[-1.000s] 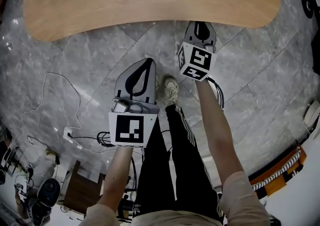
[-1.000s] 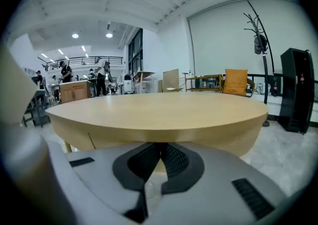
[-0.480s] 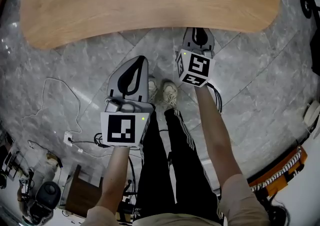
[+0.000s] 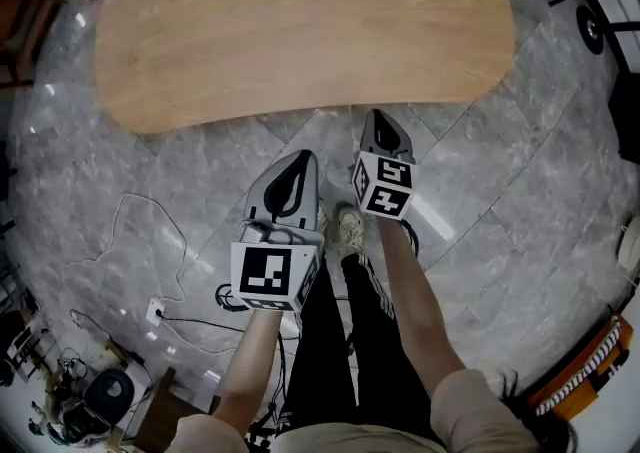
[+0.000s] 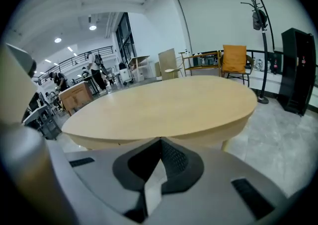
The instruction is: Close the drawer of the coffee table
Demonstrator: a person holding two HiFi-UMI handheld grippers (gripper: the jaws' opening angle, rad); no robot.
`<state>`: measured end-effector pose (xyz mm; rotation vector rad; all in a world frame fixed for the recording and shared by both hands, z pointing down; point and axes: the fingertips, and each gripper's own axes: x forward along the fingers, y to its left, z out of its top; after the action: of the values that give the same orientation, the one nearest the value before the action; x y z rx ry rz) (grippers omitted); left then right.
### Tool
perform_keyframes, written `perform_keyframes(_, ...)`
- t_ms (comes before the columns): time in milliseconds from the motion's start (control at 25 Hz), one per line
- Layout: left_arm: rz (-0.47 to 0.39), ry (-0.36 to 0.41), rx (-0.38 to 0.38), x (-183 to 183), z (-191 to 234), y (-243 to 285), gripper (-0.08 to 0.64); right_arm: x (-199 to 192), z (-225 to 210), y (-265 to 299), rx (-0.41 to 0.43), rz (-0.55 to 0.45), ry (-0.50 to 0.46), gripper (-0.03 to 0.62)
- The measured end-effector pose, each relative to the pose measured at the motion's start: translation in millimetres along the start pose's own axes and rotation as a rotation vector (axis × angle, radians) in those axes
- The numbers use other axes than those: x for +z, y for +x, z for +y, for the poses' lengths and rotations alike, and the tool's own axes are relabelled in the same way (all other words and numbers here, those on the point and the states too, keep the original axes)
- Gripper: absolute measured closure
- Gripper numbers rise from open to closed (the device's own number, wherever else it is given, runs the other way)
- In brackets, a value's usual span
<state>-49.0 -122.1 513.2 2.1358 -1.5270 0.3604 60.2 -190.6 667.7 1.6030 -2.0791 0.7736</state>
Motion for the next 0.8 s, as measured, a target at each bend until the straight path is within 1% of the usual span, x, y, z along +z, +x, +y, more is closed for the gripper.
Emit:
perform_keyframes(80,-0.024,0.003,0.004,33.7,-6.9,-17.8,0.552,33.7,5.9,-41.4,-0.020,-0.005,0.011,0.586)
perform_keyframes(120,-0.039,0.010,0.009,53.3,-10.3,-27.9,0.552,58.1,11.0,-63.8,-0.021,-0.023,0.012,0.586)
perform_keyframes(200,-0.087,0.030,0.021,98.4,-16.8,-46.3,0.552,120.9,21.5,-107.2,-0.017,-0.086,-0.004,0.586)
perform_keyframes(320,-0.196,0.053,0.062,177.8,-23.8,-79.4,0.552,225.9,43.1,-176.6,-0.001,-0.201,-0.038,0.586)
perform_keyframes(400,-0.245,0.061,0.094,228.6,-43.6,-115.6,0.552,281.3,56.2,-240.7,0.015,-0.249,-0.063,0.586)
perform_keyframes(480,-0.293,0.071,0.099,276.0,-75.5,-156.2,0.552,325.8,65.8,-309.4,0.030,-0.302,-0.092,0.586)
perform_keyframes(560,-0.360,0.092,0.095,312.6,-104.6,-196.6,0.552,355.1,79.0,-367.7,0.052,-0.368,-0.129,0.586)
perform_keyframes(640,-0.424,0.129,0.104,337.9,-126.2,-232.2,0.552,371.8,93.5,-411.5,0.078,-0.426,-0.170,0.586)
perform_keyframes(720,-0.462,0.159,0.106,350.8,-145.4,-258.0,0.552,378.2,100.6,-447.0,0.097,-0.472,-0.197,0.586)
perform_keyframes(800,-0.478,0.155,0.090,354.6,-161.7,-272.1,0.552,376.8,103.5,-474.5,0.115,-0.501,-0.240,0.585)
